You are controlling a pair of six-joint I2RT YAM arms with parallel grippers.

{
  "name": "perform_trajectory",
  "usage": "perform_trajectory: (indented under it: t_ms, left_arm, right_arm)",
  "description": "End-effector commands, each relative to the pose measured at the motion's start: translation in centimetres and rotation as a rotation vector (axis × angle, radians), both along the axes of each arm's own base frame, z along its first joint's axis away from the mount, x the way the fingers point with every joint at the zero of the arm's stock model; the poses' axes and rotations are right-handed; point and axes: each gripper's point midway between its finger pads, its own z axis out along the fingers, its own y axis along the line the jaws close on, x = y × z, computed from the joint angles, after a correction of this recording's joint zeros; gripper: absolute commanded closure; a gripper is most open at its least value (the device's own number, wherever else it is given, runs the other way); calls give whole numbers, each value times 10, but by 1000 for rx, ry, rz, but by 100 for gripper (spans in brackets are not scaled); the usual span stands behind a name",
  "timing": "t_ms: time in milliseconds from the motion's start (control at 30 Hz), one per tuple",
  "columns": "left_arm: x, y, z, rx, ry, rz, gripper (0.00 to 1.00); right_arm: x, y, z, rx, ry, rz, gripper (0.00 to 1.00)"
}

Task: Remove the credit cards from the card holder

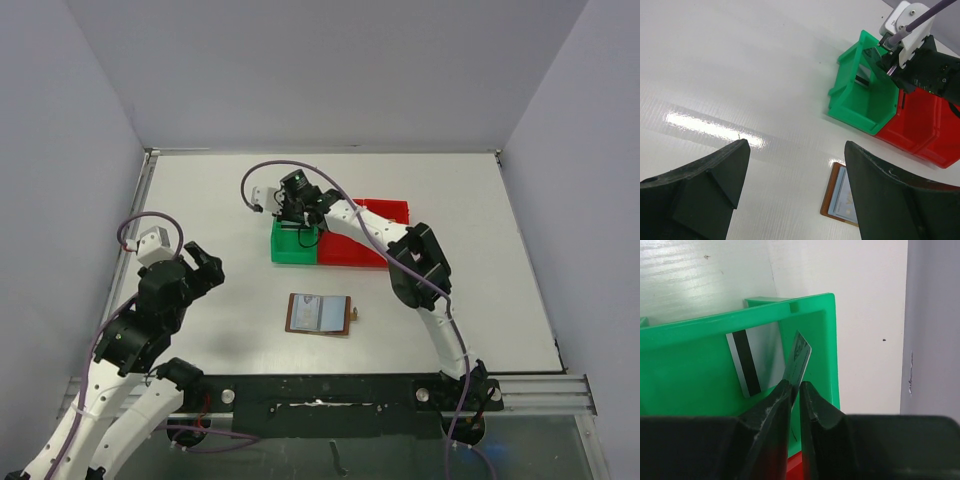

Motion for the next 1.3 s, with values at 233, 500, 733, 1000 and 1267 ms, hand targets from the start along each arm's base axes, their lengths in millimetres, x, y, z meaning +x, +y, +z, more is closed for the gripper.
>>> perform_trajectory:
  t_ms: [233,500,733,1000,1267]
  left_arm:
    - [7,-5,14,-27,-57,-10,24]
    - [8,-5,14,-28,-58,-11,24]
    - [9,-6,13,-26,-56,-16,24]
    - [7,-6,14,-31,-58,-17,24]
    - [9,-9,14,-40,-56,-26,24]
  right_arm:
    - [4,18,-12,-5,-66,163,96]
    - [3,15,-22,-13,-74,166,89]
    - [-1,14,-22,6,-36,138,54]
    - [19,12,-2,75,-86,30,47]
    - [20,25,86,381,-141,-72,47]
